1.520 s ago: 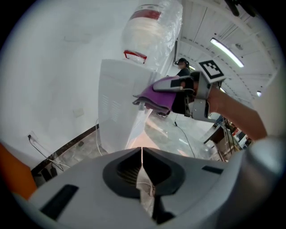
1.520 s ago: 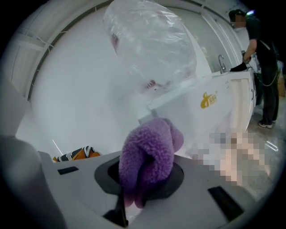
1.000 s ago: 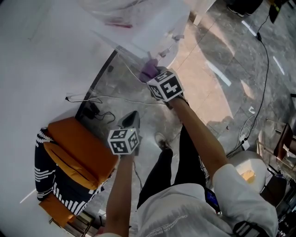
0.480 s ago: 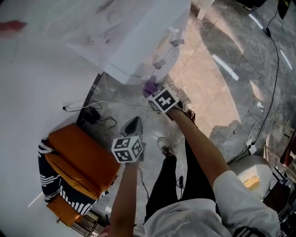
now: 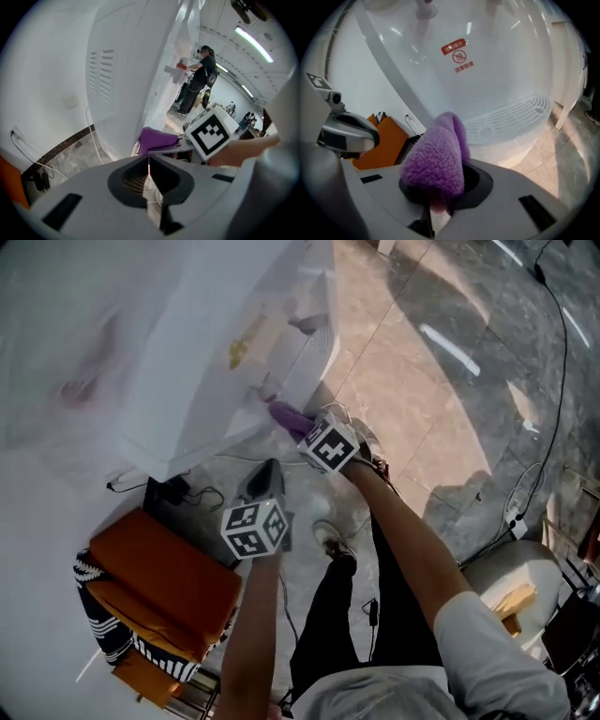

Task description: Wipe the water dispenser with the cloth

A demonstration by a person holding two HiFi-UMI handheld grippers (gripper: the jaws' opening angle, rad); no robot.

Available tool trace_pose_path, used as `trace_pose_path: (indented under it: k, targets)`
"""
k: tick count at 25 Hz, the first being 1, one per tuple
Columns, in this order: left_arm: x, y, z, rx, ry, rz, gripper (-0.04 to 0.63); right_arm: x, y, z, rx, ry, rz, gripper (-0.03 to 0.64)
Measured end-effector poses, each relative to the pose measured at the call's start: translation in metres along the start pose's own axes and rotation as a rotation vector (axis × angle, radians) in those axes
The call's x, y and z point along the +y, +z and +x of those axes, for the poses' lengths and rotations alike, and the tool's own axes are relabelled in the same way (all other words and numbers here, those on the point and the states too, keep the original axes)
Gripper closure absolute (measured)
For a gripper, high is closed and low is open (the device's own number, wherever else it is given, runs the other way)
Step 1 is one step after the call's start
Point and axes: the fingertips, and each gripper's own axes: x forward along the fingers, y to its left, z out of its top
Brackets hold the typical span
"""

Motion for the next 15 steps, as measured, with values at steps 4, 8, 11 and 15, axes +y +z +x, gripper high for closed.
trace_pose_path:
  k: [4,8,11,15]
  targets:
    - [-0.013,-0.018,0.035,0.034,-0.021,0.000,0.577,-0.036,-0.040,-0.012,0.010,-0.035,0.079,0.554]
    - [-0.026,-0.032,0.076,0.034,-0.051,0.001,0.577,-0.102,-0.080,-0.031,0.030,-0.198,0.176,0.554]
    - [-0.032,-0.043,0.103,0.030,-0.076,0.019,0.577,-0.148,-0.098,-0.043,-0.036,-0.291,0.306,0.554]
    - [-0.034,-0.047,0.131,0.003,-0.096,0.045,0.577,-0.196,-0.090,-0.053,-0.140,-0.379,0.283,0.554]
